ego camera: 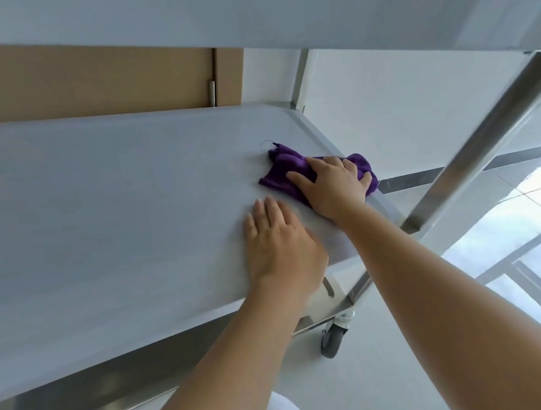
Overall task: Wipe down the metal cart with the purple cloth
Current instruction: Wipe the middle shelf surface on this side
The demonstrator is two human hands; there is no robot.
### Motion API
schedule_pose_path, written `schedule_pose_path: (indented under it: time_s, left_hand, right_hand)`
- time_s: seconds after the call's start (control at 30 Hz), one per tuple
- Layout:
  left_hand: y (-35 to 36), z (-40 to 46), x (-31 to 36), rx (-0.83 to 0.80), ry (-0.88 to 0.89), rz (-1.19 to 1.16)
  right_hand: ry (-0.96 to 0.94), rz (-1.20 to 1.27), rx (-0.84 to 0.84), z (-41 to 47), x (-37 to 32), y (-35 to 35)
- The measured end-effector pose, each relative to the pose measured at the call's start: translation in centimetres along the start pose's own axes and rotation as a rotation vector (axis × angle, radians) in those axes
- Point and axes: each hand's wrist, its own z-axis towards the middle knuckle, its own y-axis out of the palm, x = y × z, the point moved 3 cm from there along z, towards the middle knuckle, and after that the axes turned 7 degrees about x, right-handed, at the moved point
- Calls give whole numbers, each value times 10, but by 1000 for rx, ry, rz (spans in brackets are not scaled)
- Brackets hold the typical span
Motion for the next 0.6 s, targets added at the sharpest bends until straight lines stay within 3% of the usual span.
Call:
schedule_pose_path:
  time_s: [0.27, 0.6]
  left_hand:
    - [10, 2, -2, 221, -15, -6]
    - [12, 3, 2, 158, -20, 54]
  right_hand:
    - [4, 23, -23, 81, 1, 9]
    - [-50, 36, 19, 98, 15, 5]
